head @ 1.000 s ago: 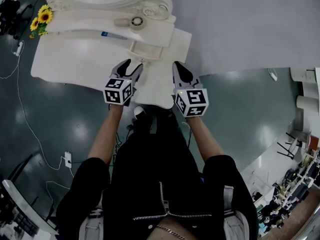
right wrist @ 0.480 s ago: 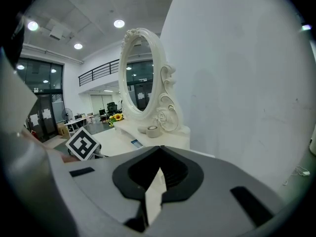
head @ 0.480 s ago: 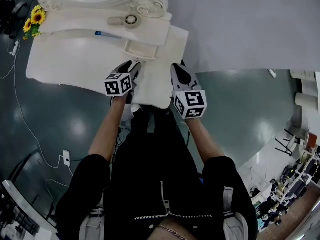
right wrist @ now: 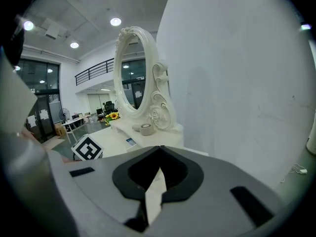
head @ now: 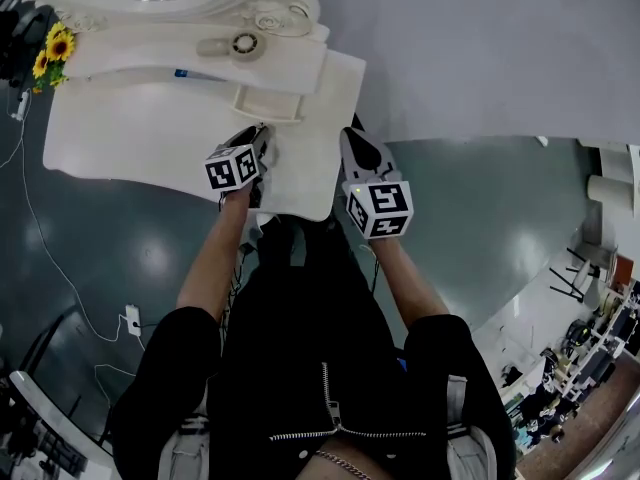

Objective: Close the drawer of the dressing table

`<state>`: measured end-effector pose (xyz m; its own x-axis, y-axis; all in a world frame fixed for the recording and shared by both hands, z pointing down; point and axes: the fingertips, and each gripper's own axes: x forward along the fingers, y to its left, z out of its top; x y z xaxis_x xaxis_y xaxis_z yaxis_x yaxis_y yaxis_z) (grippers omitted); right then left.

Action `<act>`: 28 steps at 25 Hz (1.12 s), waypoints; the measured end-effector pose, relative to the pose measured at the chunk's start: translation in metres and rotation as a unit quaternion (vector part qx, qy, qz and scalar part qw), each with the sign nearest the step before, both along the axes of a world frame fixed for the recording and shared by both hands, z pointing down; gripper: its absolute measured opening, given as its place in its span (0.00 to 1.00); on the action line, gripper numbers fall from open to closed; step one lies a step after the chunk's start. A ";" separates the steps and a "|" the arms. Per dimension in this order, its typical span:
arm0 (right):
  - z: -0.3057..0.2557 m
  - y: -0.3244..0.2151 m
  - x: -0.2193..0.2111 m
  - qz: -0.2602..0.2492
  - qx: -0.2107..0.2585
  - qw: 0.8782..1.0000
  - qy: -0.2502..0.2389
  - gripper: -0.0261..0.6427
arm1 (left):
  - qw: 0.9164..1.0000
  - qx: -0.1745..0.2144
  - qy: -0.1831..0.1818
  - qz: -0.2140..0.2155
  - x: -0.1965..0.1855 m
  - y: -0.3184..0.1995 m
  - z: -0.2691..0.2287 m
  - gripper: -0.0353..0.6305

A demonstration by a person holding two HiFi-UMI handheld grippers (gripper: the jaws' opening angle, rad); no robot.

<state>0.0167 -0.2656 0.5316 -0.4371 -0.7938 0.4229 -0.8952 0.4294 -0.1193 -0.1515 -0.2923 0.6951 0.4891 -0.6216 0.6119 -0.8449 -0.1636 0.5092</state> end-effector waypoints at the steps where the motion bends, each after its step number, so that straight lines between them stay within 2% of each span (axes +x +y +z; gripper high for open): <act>1: 0.001 0.000 0.002 0.001 -0.002 1.000 0.000 0.05 | 1.000 0.000 0.003 -0.005 -0.001 0.000 0.002 0.26; 7: 0.009 -0.001 0.013 0.007 -0.011 1.000 -0.002 0.05 | 0.999 0.005 0.036 -0.016 0.004 -0.004 0.003 0.22; 28: 0.016 -0.007 0.023 0.009 -0.024 1.000 -0.013 0.05 | 0.998 0.019 0.041 -0.031 0.008 -0.023 -0.004 0.21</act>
